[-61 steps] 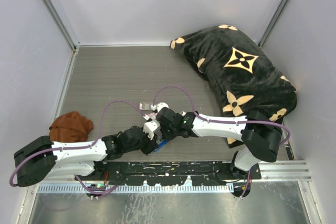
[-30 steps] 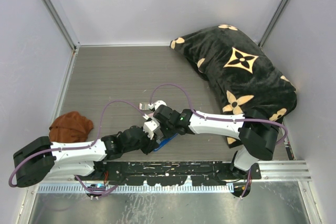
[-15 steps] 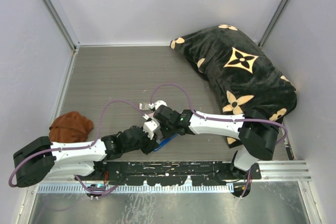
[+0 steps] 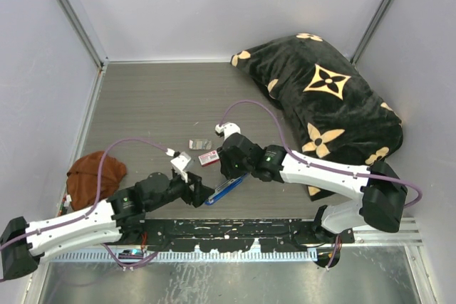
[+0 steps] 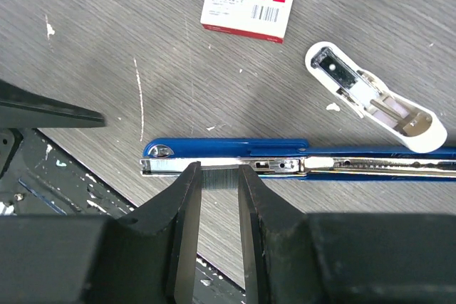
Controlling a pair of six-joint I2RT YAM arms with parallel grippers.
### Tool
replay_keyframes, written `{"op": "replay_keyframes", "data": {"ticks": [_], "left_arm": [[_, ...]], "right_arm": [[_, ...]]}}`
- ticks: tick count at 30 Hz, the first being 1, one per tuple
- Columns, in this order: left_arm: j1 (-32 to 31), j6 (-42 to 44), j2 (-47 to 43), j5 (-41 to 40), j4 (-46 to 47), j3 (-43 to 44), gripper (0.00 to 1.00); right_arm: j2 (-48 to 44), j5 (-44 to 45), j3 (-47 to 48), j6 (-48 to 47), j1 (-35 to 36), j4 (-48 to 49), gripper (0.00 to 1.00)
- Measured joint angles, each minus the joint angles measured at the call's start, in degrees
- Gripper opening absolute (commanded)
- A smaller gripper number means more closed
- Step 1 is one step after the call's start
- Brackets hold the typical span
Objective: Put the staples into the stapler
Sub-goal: Place the staple at the center of the board.
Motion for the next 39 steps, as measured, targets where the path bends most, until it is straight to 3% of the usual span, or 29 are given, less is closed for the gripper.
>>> {"op": "replay_keyframes", "data": {"ticks": [6, 16, 28, 31, 36, 39], "left_arm": [[6.19, -5.57, -2.71, 1.14, -9.51, 1.7, 0.67], [28.46, -9.84, 7.08, 14.47, -16.17, 6.67, 0.65], [31.65, -8.9, 6.08, 16.26, -17.2, 6.67, 0.65], [31.65, -7.3, 4.2, 15.56, -17.35, 6.25, 0.65], [31.65, -5.11, 1.88, 15.76, -16.04, 3.87, 0.66], [31.65, -3.67, 1.22, 16.92, -13.77, 1.4, 0.65]], "right_arm": [[-0.07, 0.44, -2.38, 2.93, -0.46, -0.94, 0.14], [3.34, 1.29, -1.99, 6.38, 0.61, 0.07, 0.15], [21.27, 1.33, 8.46, 5.62, 1.55, 4.87, 0.17], [24.09, 0.98, 9.49, 5.42, 0.85, 6.38, 0.22], [25.57, -0.61, 9.55, 5.16, -0.33, 7.37, 0.49], [25.55, -1.88, 9.35, 4.63, -1.2, 8.96, 0.57]]}}
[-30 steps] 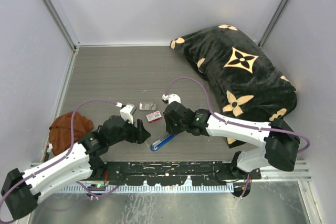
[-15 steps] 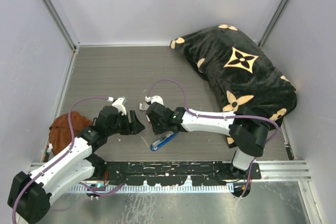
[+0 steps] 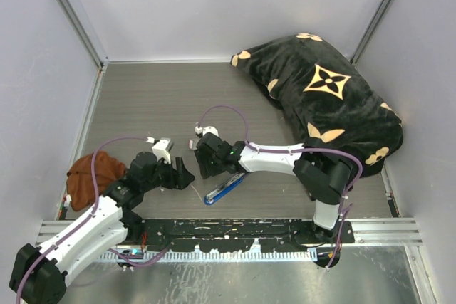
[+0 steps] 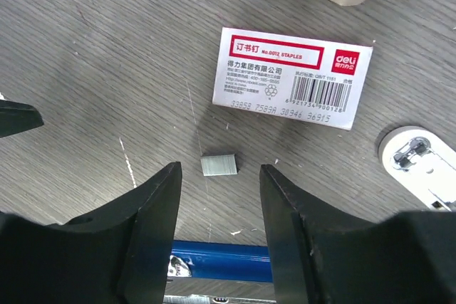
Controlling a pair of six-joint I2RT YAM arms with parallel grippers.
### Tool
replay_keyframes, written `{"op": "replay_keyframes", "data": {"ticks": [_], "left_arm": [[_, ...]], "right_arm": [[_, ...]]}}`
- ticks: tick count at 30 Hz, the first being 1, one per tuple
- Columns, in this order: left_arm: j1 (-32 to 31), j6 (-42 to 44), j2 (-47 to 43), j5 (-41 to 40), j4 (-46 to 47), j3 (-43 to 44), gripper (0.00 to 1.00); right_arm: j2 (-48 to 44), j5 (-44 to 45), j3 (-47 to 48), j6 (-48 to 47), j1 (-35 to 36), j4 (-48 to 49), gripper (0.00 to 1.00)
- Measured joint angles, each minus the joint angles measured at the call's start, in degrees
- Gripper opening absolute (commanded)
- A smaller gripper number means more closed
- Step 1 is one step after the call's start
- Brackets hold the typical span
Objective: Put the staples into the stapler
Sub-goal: Place the staple at the center of the board, then pick up the staple from the center of the board.
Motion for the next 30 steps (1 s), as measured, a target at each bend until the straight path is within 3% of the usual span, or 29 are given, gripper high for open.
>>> {"op": "replay_keyframes", "data": {"ticks": [9, 12, 19, 30], "left_arm": [[-0.28, 2.38, 5.57, 4.7, 11.08, -2.51, 0.5], [-1.92, 3.48, 11.39, 4.85, 13.09, -1.84, 0.49], [-12.59, 9.11, 23.3, 0.72, 14.12, 3.5, 0.49], [-14.03, 14.64, 30.6, -5.18, 16.28, 6.29, 0.46]], "right_arm": [[-8.48, -4.0, -7.23, -1.01, -4.74, 1.92, 0.57], [-13.57, -5.14, -10.12, -1.16, -7.74, 2.29, 0.56], [-21.73, -7.08, -15.93, -1.49, -14.32, 2.64, 0.55], [-24.35, -10.4, -18.08, -1.29, -15.13, 3.87, 0.51]]}}
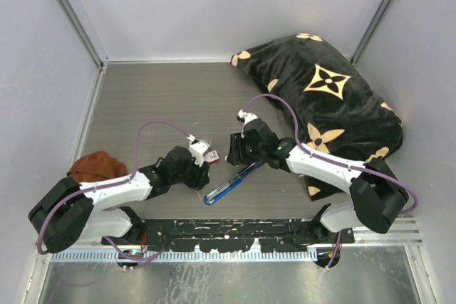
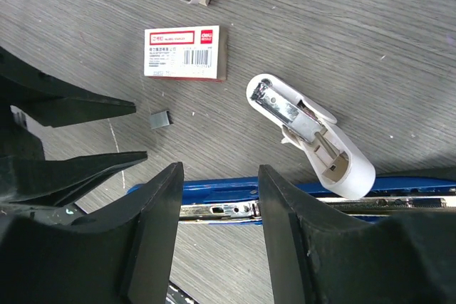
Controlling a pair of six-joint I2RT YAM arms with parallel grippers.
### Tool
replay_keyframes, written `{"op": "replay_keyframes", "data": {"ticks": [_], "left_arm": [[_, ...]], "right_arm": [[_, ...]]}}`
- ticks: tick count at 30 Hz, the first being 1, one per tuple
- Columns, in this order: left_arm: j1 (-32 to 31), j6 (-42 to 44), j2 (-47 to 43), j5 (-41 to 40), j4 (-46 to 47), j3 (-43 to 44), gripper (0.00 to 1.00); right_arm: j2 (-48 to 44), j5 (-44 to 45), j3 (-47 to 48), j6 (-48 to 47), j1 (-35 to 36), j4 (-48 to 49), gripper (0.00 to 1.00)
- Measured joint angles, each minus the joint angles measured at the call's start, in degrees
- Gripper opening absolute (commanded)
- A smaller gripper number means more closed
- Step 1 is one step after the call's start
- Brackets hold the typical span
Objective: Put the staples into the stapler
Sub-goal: Pick up the staple from the center of the board.
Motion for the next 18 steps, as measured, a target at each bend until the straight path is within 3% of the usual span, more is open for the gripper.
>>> {"op": "replay_keyframes", "data": {"ticks": [18], "left_arm": [[-2.05, 3.69, 8.26, -3.02, 2.8, 3.96, 0.21]], "right_arm": [[-1.75, -1.92, -2.23, 1.18, -0.5, 1.97, 0.48]]}}
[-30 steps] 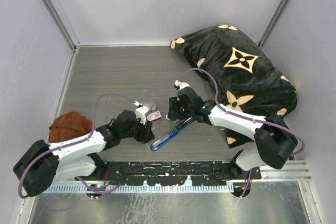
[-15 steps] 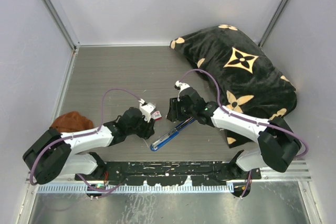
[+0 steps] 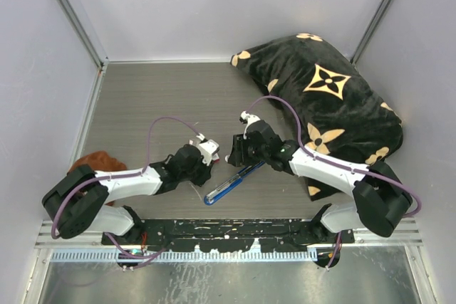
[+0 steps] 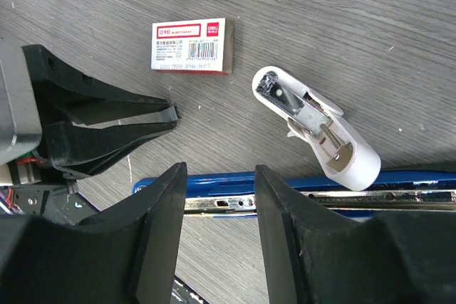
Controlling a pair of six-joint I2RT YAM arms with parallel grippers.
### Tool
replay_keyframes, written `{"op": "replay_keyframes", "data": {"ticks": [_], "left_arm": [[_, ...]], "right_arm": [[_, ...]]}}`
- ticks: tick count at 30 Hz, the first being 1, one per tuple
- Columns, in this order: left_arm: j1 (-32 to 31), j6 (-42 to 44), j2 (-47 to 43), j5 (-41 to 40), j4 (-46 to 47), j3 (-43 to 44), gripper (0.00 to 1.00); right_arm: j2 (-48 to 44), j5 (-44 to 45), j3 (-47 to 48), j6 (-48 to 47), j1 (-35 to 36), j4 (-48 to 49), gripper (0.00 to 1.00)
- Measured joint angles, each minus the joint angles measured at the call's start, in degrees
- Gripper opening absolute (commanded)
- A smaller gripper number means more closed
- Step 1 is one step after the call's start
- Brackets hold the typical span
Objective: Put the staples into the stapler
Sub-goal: Pick up the staple from the center of the board.
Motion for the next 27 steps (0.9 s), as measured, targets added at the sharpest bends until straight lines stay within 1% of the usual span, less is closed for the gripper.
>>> {"op": "replay_keyframes", "data": {"ticks": [3, 7, 12, 21, 24, 27], "left_arm": [[-1.22, 0.68, 0.74, -1.01, -0.24, 0.7, 0.16], [-2.8, 1.01, 0.9, -2.19, -0.46, 0.96, 0.12], [-3.15, 1.01, -0.22, -2.32, -1.29, 0.92, 0.1], [-3.19, 0.2, -15.19, 0.44, -3.72, 0.87, 0.08], [-3.17, -1.46, -18.67, 3.34, -5.6, 2.01, 0.07], [-2.08, -4.61, -21.4, 9.18, -6.67, 3.21, 0.07]], "right_arm": [[-0.85, -0.22, -0.39, 0.11, -0.26, 0.02, 0.48], [-2.03, -0.68, -0.48, 0.26, -0.63, 0.04, 0.48], [-4.31, -1.79, -0.55, 0.79, -1.11, -0.37, 0.49], [-14.58, -7.8, -3.3, 1.44, -3.65, -2.86, 0.58], [-18.8, -11.63, -3.3, 1.03, -4.37, -2.84, 0.62], [-22.4, -16.57, -3.3, -0.22, -4.63, -1.75, 0.66]]}}
